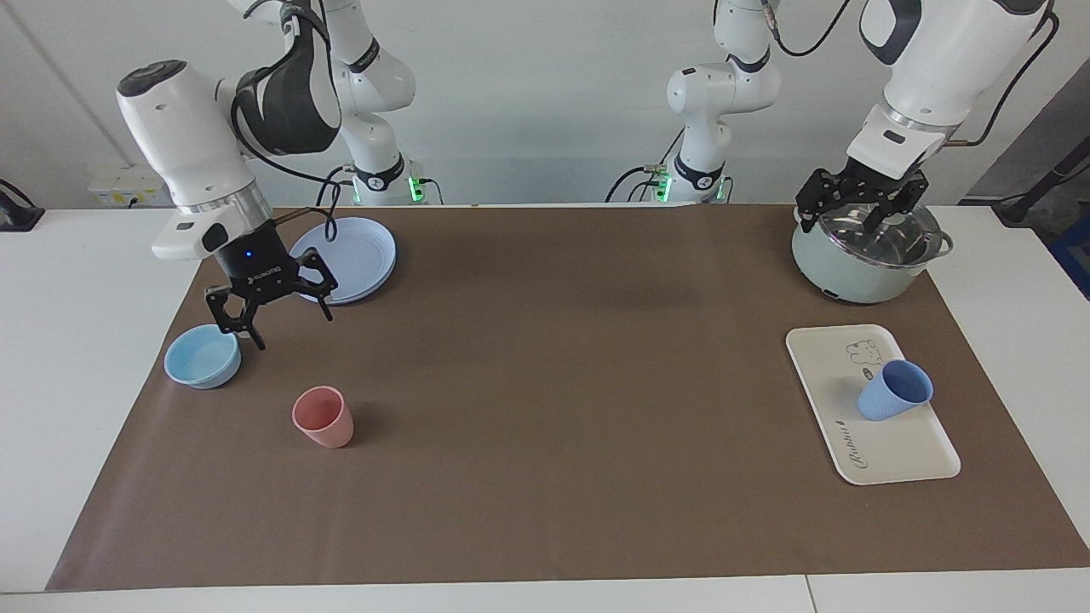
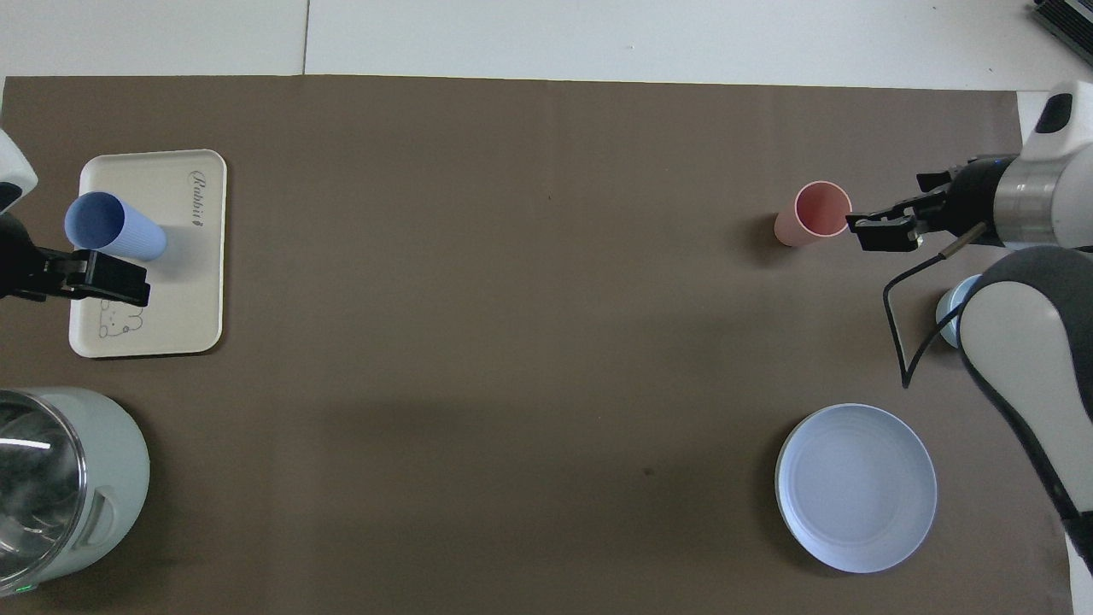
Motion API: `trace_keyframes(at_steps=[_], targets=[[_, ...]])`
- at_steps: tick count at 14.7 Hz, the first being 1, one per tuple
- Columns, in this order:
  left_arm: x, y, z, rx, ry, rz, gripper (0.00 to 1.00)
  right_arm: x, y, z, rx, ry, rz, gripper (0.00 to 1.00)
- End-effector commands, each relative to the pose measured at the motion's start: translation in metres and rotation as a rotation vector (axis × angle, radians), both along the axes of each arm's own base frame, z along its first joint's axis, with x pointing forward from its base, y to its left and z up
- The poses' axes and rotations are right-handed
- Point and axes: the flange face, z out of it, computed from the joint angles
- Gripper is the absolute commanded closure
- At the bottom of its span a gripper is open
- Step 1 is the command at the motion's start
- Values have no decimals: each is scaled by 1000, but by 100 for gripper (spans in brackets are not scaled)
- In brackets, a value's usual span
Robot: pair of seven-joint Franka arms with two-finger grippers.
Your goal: Place cup on tray
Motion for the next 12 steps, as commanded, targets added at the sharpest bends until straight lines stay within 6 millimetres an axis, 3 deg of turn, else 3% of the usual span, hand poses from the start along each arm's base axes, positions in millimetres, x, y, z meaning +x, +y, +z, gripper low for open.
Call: trace_keyframes(at_steps=[1,5,12], targets=[[-11,-3,-2,-11,23,8,0,-14,-15,14,-57,67,-136,0],[-10,-3,-3,-13,29,11,0,-30,-15,40,-68,235,-405,0],[2,11,5,-37,-36,36,0,-43,-16,82,-69,382,-526,0]])
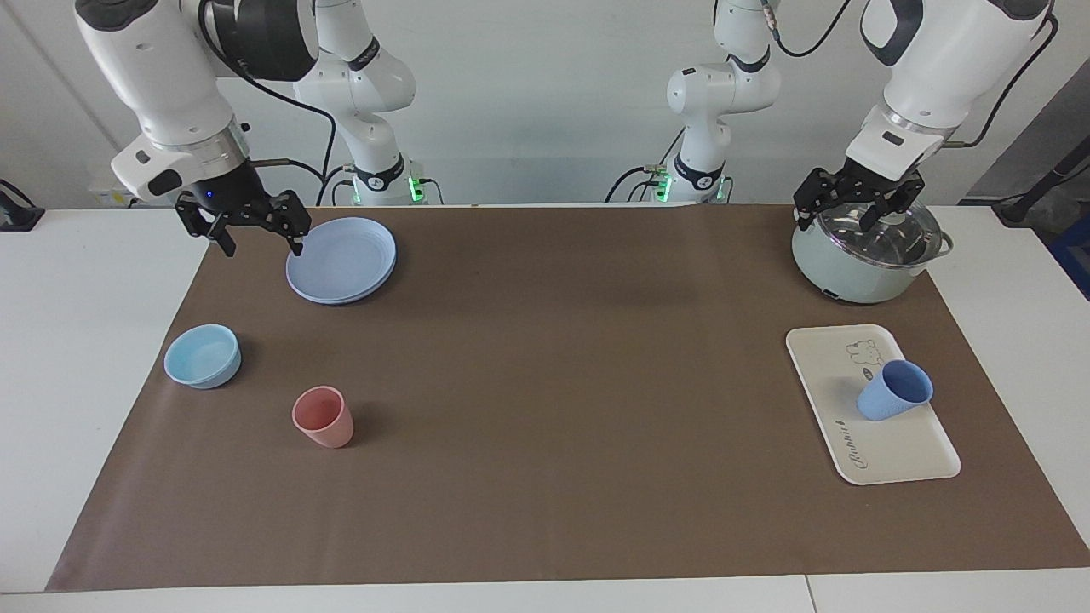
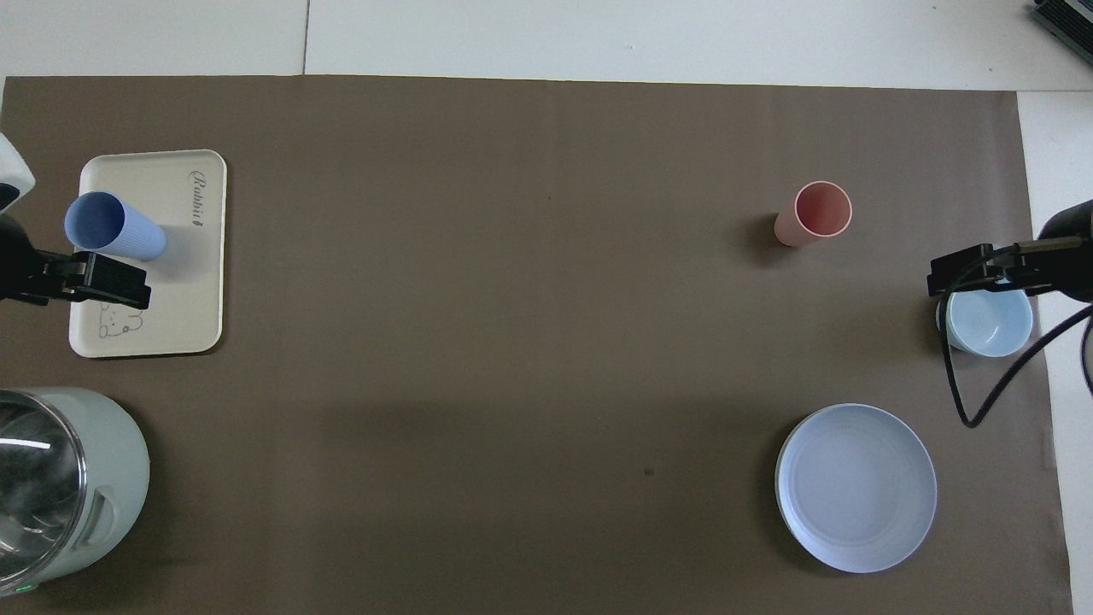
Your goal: Place cup on tray
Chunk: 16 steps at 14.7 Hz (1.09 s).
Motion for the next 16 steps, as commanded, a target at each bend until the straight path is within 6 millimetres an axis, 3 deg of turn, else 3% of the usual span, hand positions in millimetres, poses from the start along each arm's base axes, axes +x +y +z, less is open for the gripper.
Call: trace_keyframes(at_steps=[1,5,12,16], targets=[[2,6,9,-21,-41,23,0,4,-4,18,31,25,-56,0],[3,8,24,-12,-61,29,0,4,1,12,9,7,-45,0],[6,11,21,-15,-84,34,0,-26,-17,8,27,15,-49,0],[0,-1,17,-16,-61,16,0,-25,-23,10,37,9,-65,0]])
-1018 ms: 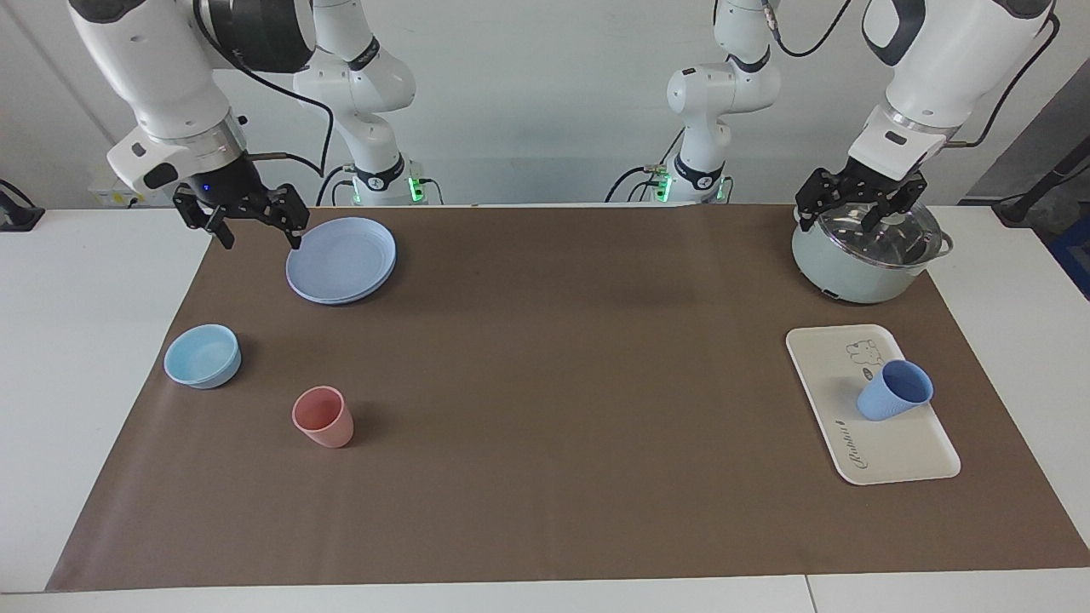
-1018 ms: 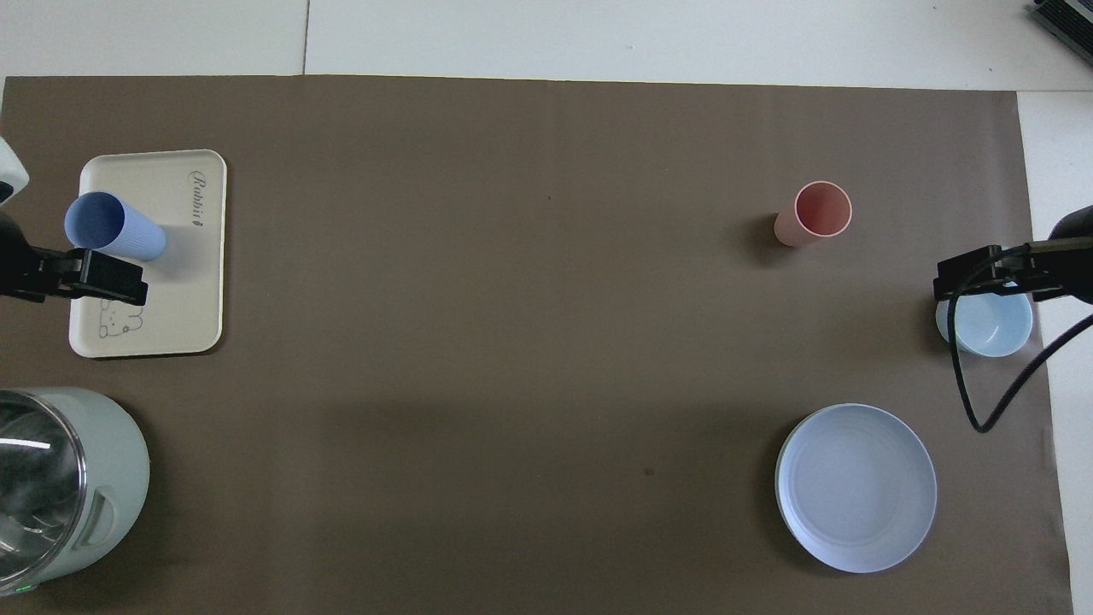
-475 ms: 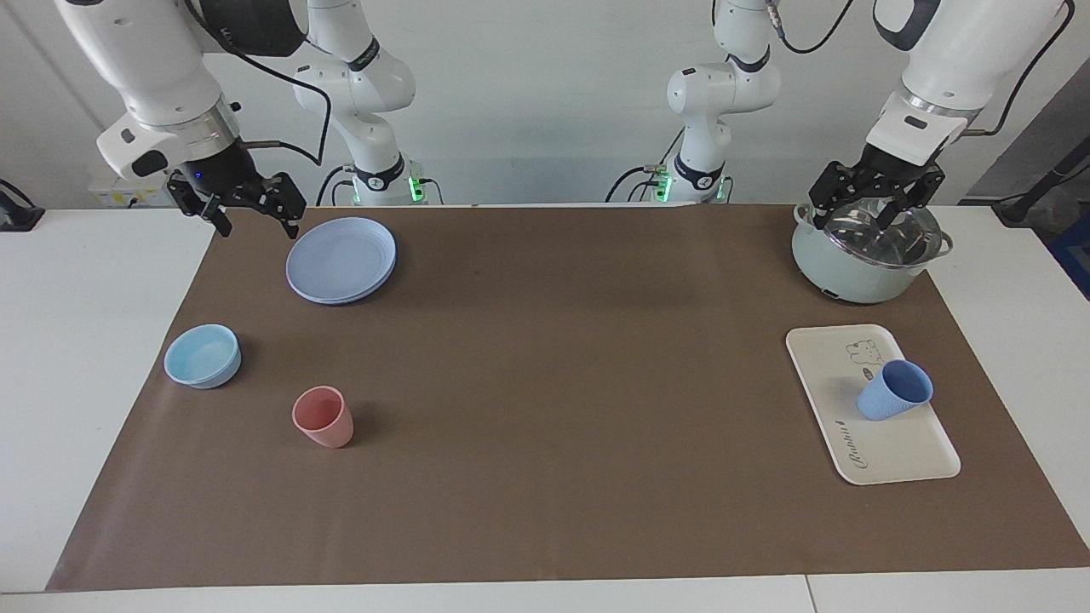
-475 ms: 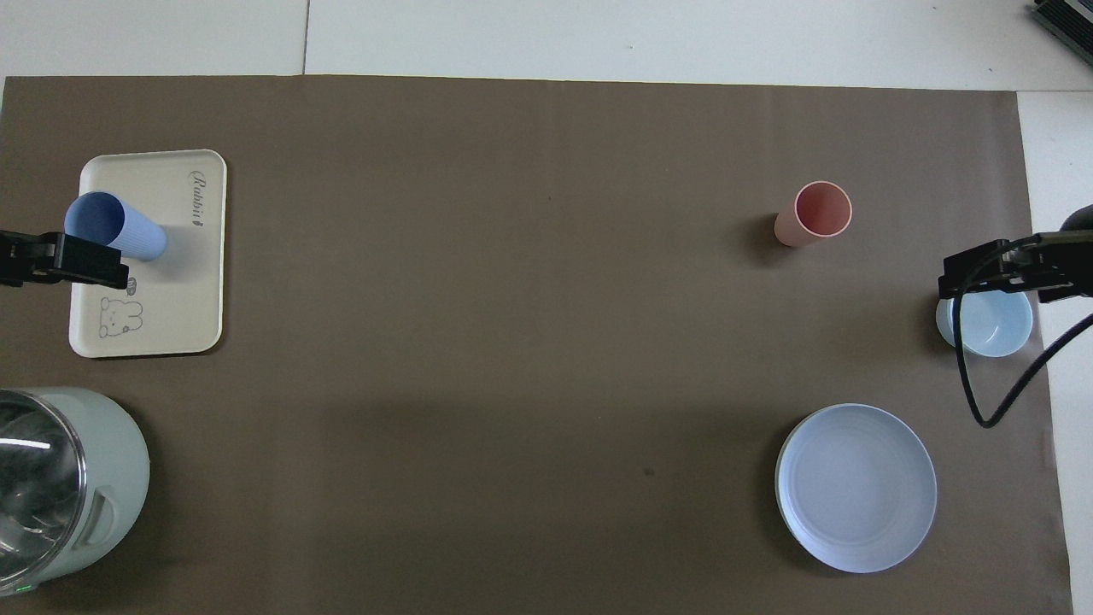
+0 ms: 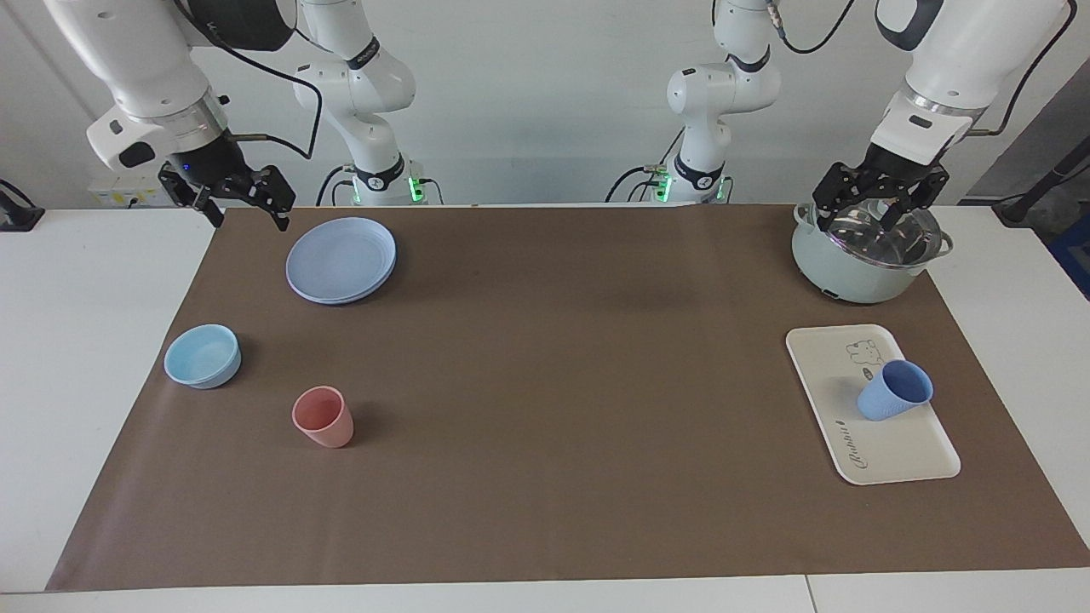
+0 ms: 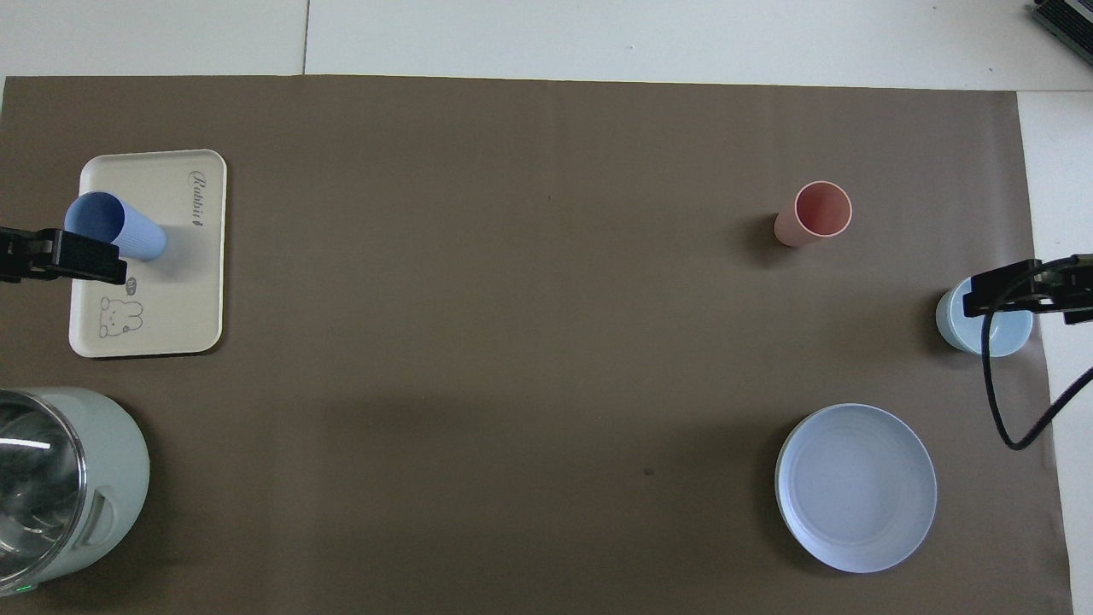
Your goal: Place cup on tray
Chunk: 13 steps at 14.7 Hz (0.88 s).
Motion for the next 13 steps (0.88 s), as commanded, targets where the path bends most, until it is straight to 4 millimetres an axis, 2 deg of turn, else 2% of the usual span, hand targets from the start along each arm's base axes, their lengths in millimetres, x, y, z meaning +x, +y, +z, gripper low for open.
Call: trace_keyframes(at_steps=[1,13], targets=[[-6,-7,-5,-10,15,4,0,-6,2,-2,23,-14,7,0],[-4,-1,-4,-11,1,4,0,-4,-1,-2,8,-21,1,0]])
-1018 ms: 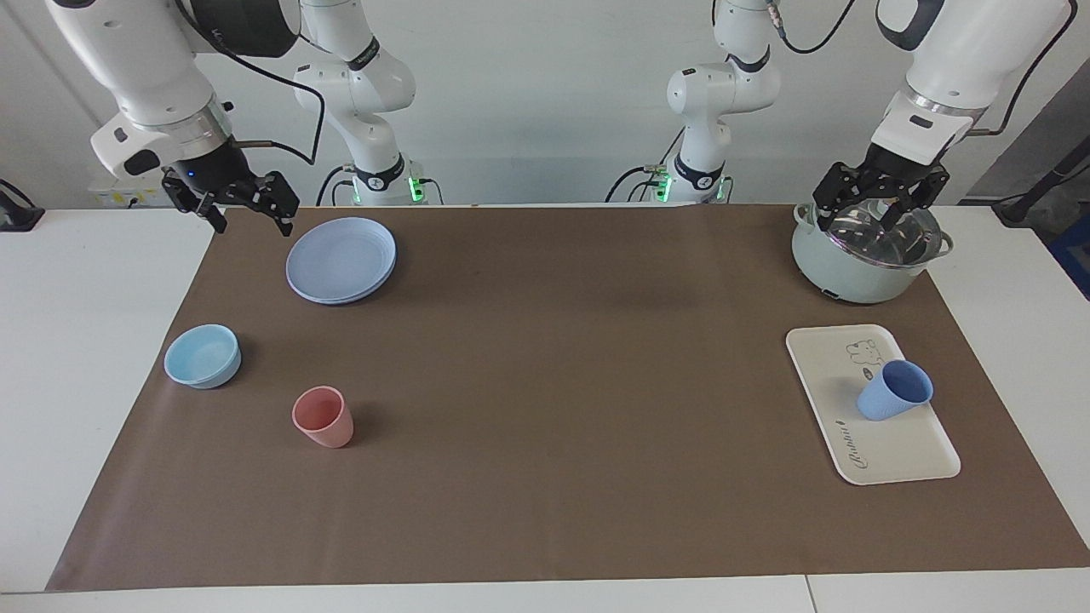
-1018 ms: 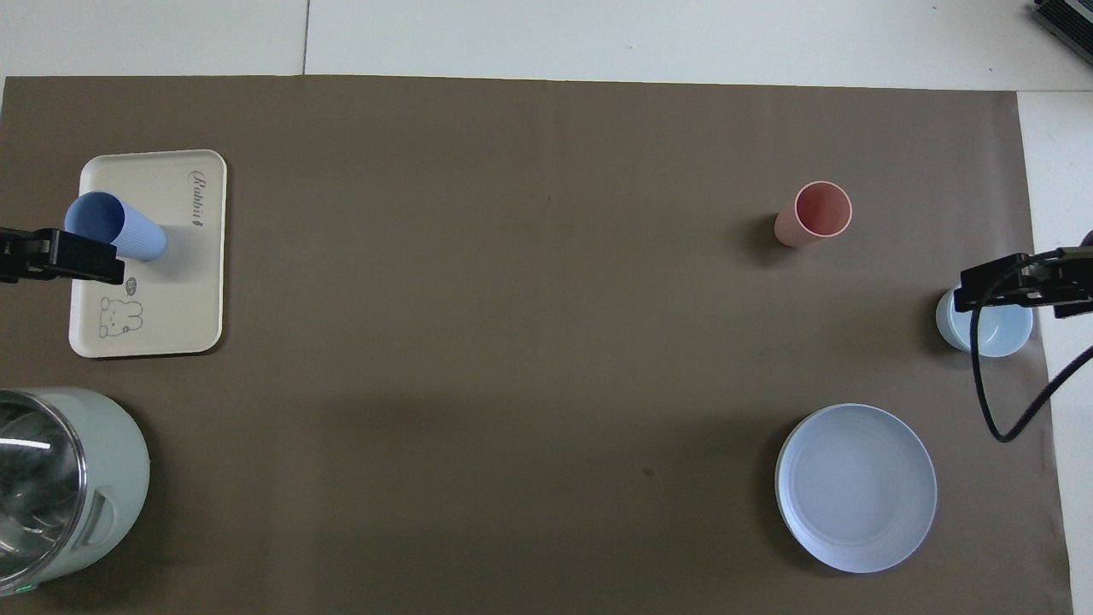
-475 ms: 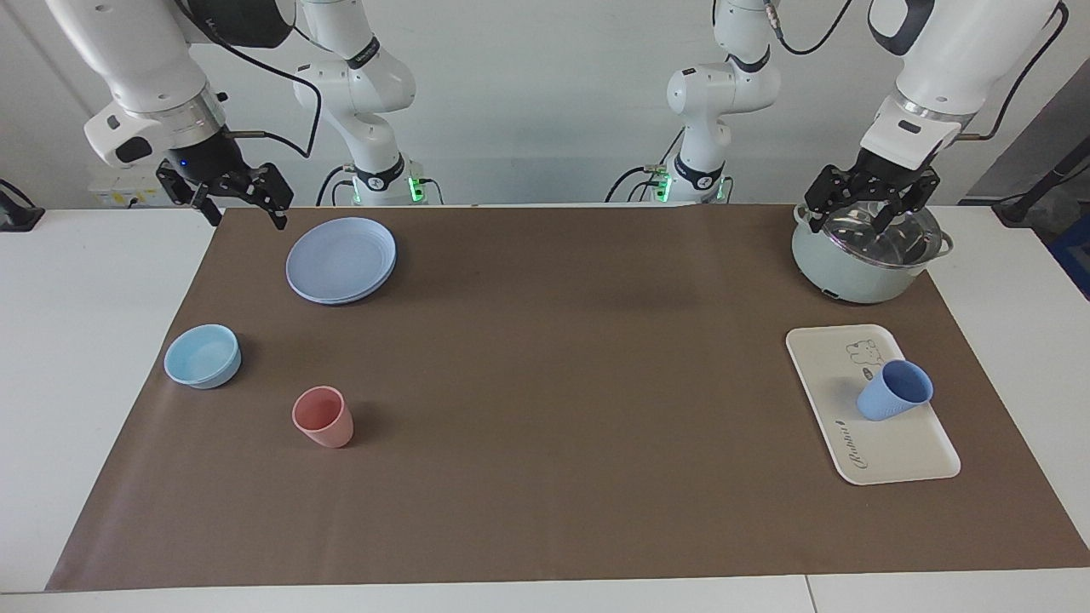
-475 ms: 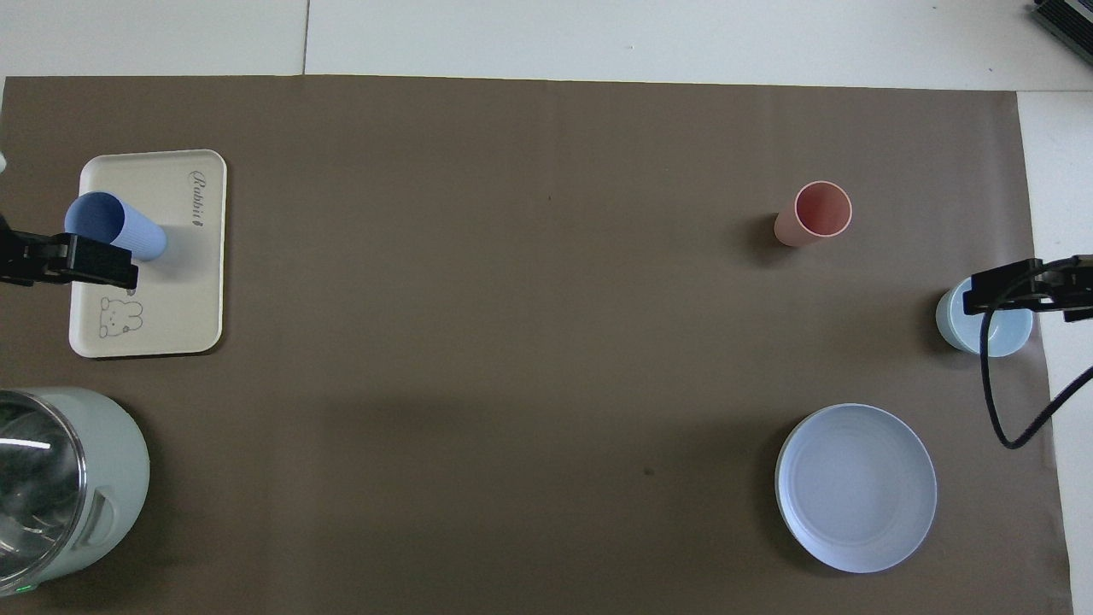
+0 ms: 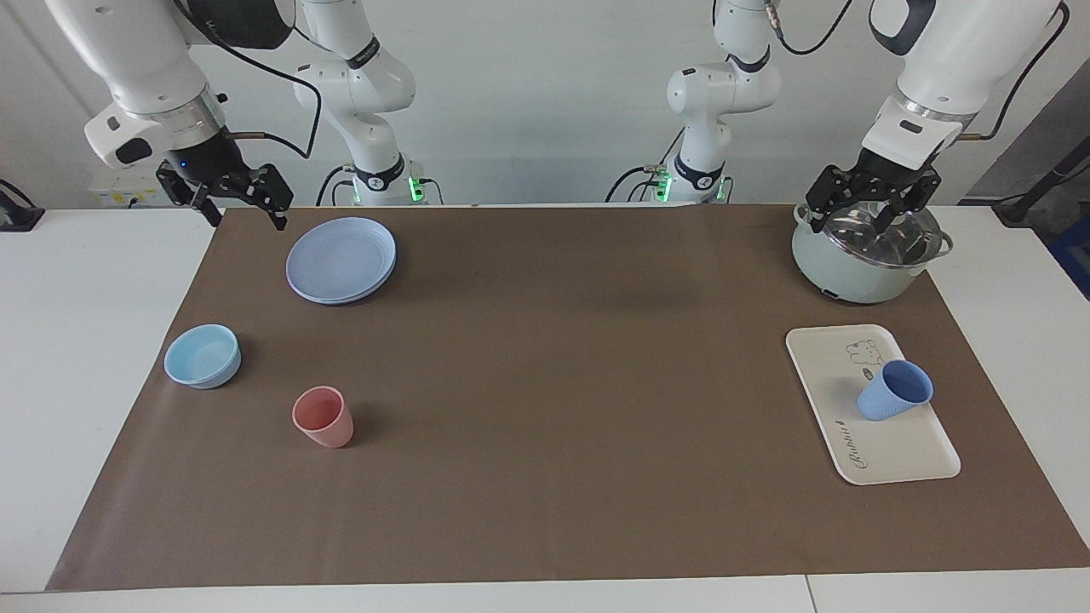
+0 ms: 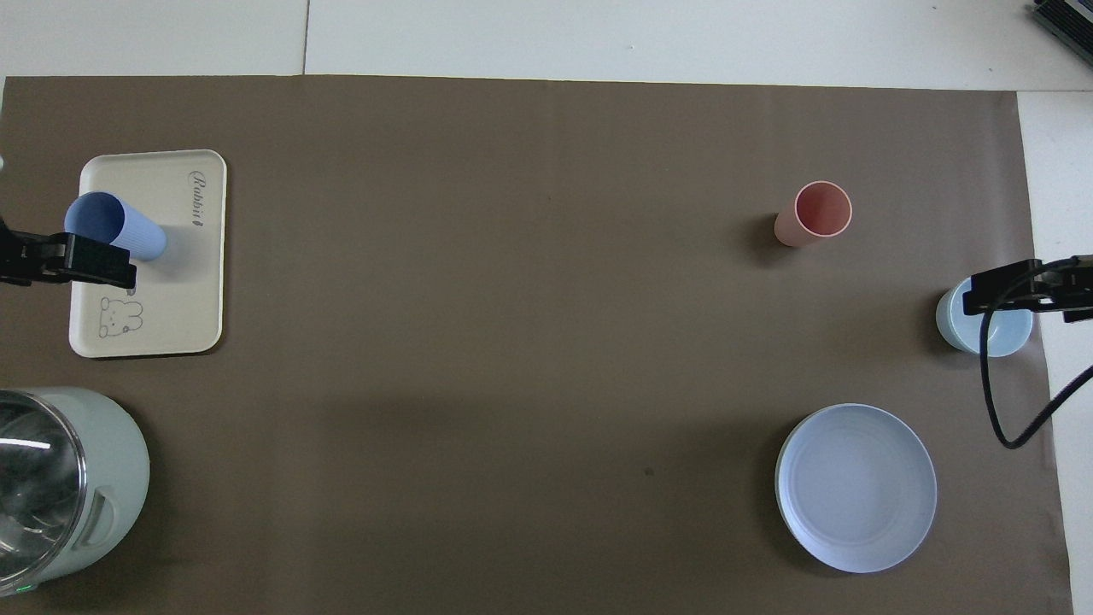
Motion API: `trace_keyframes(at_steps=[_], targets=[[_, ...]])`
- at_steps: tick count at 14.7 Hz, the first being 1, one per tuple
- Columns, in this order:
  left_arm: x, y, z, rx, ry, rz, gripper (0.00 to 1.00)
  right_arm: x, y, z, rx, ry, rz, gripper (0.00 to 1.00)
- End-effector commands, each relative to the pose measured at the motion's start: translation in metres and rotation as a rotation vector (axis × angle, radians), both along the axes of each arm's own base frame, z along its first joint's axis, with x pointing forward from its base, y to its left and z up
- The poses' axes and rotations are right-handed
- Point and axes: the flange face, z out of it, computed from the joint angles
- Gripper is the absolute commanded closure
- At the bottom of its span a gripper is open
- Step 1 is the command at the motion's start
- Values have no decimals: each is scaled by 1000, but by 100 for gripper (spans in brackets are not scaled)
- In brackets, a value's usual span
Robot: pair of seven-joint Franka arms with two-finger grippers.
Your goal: Place cup on tray
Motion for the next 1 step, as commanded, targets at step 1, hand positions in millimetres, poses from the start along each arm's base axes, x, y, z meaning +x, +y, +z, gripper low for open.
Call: trace_keyframes(at_steps=[1], targets=[[-4,3,1,-11,-9,8,0,-5,-1,-1,8,-8,-3,0]])
